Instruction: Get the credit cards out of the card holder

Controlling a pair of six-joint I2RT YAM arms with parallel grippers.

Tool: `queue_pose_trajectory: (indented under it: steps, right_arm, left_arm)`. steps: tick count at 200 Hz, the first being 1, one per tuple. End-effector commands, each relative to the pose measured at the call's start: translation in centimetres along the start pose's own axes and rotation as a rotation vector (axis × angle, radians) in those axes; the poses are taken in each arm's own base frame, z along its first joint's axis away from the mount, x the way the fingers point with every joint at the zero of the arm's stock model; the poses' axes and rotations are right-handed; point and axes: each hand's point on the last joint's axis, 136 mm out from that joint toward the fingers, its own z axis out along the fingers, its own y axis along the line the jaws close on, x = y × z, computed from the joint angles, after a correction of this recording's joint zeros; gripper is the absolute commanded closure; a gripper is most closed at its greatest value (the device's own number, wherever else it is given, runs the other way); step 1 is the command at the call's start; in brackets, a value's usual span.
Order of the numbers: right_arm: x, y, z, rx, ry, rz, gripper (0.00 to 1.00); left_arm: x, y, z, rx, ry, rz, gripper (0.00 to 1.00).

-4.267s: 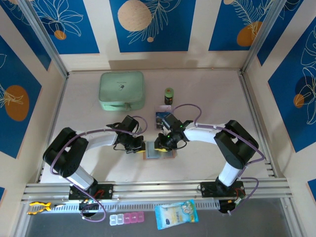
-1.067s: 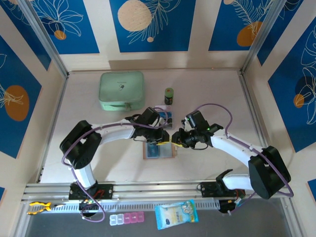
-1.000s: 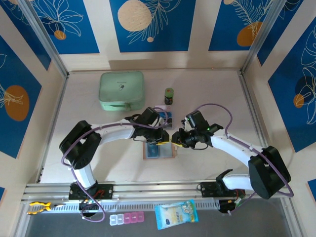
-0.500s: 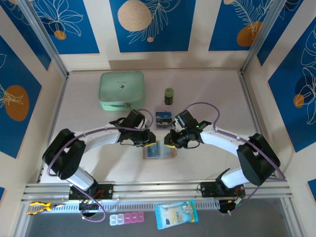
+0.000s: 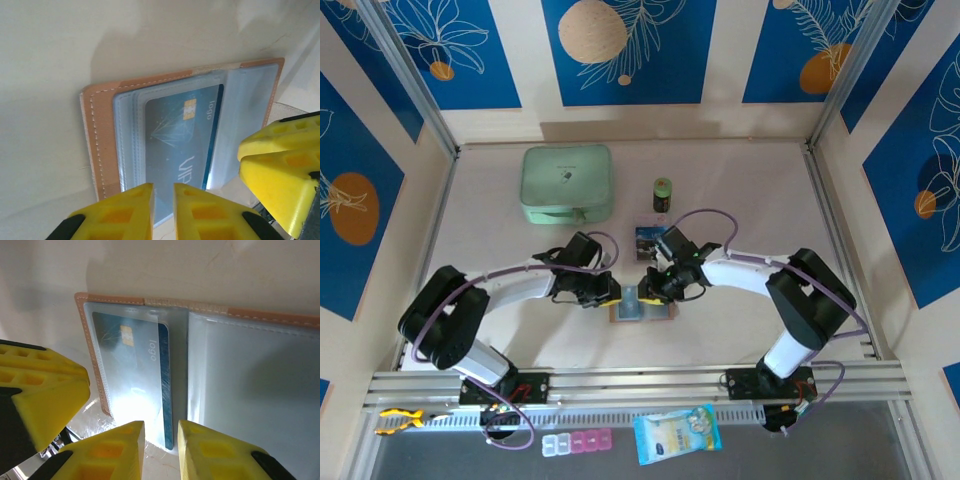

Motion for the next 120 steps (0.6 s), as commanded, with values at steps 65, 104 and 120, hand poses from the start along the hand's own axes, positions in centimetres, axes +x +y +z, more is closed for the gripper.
queue_pose_trajectory:
  steps: [65,104,120]
  right_arm:
    - [-0.8,1.3,0.8,-0.016,0.007,-0.012,0.76]
    - [-0.9,1.3,1.1,-0.017,0.012,-0.014,0.76]
    - [-0.9,1.4,1.3,-0.022,0.017,-0.013,0.79]
  left_arm:
    - [0.5,2.7,1.1,-0.083,0.039,-0.008,0.86]
    - [0.5,2.9,1.3,-0.089,0.046,-0.010,0.86]
    - [0.6,2.9,1.3,-0.091,0.048,-0.009,0.86]
